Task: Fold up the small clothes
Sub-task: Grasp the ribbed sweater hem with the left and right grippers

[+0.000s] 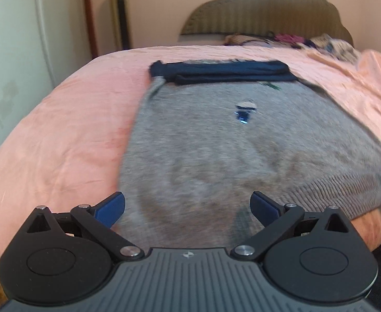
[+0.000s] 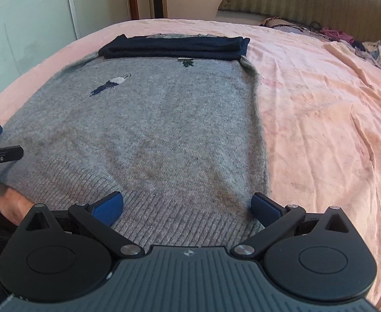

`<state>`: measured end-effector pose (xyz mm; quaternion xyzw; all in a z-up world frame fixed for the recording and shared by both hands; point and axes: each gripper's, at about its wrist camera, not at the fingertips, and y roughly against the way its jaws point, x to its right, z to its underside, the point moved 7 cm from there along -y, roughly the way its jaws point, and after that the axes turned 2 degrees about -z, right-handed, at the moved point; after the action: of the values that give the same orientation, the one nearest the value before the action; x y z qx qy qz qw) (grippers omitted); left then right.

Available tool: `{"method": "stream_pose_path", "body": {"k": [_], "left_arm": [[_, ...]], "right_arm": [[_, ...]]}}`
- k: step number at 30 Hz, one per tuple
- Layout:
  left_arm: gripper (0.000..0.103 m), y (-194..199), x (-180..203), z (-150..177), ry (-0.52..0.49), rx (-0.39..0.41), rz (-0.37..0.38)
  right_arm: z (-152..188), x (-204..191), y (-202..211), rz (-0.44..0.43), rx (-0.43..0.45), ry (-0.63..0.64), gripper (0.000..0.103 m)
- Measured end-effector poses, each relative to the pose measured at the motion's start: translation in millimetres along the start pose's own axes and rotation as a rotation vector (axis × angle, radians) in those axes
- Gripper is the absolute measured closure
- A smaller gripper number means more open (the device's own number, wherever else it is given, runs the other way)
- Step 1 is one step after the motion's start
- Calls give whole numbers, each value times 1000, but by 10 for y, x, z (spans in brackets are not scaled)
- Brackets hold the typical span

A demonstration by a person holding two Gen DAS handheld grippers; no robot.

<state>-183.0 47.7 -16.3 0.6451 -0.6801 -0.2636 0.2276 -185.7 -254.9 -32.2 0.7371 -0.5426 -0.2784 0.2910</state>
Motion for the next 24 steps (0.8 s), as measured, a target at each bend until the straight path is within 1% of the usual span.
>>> {"method": "stream_pose_path", "body": {"k": [1,2,3,4,5,6,7,8,10,11,12,13,14,15,16,17,18,19,20,21,22,24], "left_arm": [[0,23,-109,9,57,-10,20],[0,30,-210,25,125,-28,56],[0,28,-298,50,199,-53,108],[0,23,-377,85,288,-83,181],[0,13,-430,119,371,-110,262],[0,2,-458,149,442,-133,341],[0,-6,-462,170,503,-152,419],[0,-11,-460,176,541,-159,475],[1,-43,-428,185,585,-178,543],[2,-68,-413,189,598,-188,553],[13,-89,-404,188,603,-189,548],[37,-118,-412,189,607,-202,542],[48,-158,-432,205,617,-227,529],[60,-187,-457,218,627,-242,520],[62,-201,-486,227,633,-251,523],[63,-202,-501,233,626,-256,520],[75,-197,-500,234,602,-260,497],[94,-196,-495,232,561,-264,458],[96,-193,-488,230,527,-267,433],[98,-176,-501,224,502,-267,419],[98,-134,-519,201,483,-258,417],[98,21,-544,111,421,-218,421]], "right_arm": [[0,93,47,3,7,-30,0],[9,201,79,4,6,-67,0],[26,302,102,-5,-1,-109,0],[42,426,115,-26,-14,-171,0],[65,531,122,-61,-30,-239,0],[99,609,125,-116,-50,-308,0],[140,656,127,-190,-70,-376,0],[165,661,137,-248,-79,-414,0],[187,599,132,-342,-101,-449,0],[185,543,112,-377,-114,-458,0],[183,499,94,-396,-119,-455,0],[174,449,73,-412,-125,-445,0],[158,417,58,-416,-123,-439,0],[149,402,47,-416,-119,-439,5],[146,388,37,-423,-121,-436,18],[145,398,31,-426,-128,-431,26],[150,398,22,-416,-130,-421,39],[153,407,12,-411,-138,-410,52],[154,428,5,-403,-148,-402,62],[165,434,-4,-392,-160,-393,84],[167,446,12,-378,-174,-371,88],[153,426,91,-393,-176,-327,88]]}}
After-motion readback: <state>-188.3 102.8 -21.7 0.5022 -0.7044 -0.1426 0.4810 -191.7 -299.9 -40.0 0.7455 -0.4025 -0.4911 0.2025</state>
